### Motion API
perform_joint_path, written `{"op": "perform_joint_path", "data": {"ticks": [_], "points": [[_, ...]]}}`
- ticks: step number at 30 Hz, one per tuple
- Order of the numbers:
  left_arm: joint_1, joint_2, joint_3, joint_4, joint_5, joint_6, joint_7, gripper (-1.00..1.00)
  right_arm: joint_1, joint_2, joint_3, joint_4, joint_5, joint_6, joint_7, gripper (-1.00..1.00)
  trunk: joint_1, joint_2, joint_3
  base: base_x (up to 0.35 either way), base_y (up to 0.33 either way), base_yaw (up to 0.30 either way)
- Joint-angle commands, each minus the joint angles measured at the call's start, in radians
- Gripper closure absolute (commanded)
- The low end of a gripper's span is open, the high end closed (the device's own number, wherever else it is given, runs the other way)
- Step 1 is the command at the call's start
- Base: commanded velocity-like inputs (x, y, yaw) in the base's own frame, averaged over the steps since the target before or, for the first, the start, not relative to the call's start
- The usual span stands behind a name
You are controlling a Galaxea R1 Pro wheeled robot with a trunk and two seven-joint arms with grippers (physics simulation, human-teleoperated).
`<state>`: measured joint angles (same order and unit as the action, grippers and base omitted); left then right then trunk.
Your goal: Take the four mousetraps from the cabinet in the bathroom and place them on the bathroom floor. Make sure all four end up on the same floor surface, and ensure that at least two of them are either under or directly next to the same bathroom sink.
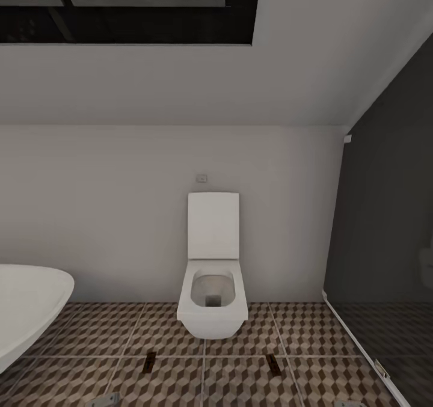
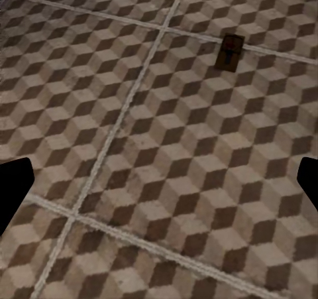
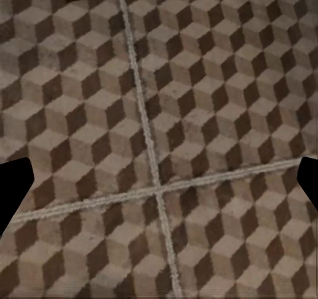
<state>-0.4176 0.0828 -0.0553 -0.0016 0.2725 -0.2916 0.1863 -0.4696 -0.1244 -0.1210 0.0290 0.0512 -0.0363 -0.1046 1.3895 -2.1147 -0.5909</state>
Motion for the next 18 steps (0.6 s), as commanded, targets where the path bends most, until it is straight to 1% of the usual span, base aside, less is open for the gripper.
{"op": "perform_joint_path", "data": {"ticks": [1, 14, 18], "points": [[0.0, 0.0, -0.006, 0.001, 0.007, -0.002, 0.002, -1.0, 0.001, 0.0, -0.007, 0.003, 0.006, -0.004, -0.002, -1.0, -0.004, 0.007, 0.002, 0.0, 0.0, 0.0], [0.024, -0.001, -0.006, 0.001, 0.006, 0.001, 0.002, -1.0, 0.037, 0.001, -0.007, 0.003, 0.006, -0.004, -0.002, -1.0, -0.054, 0.098, 0.043, 0.0, 0.0, 0.0], [0.042, -0.001, -0.006, 0.0, 0.006, 0.014, 0.001, -1.0, 0.054, 0.002, -0.006, 0.003, 0.006, -0.004, -0.002, -1.0, -0.069, 0.126, 0.055, 0.0, 0.0, 0.0]]}}
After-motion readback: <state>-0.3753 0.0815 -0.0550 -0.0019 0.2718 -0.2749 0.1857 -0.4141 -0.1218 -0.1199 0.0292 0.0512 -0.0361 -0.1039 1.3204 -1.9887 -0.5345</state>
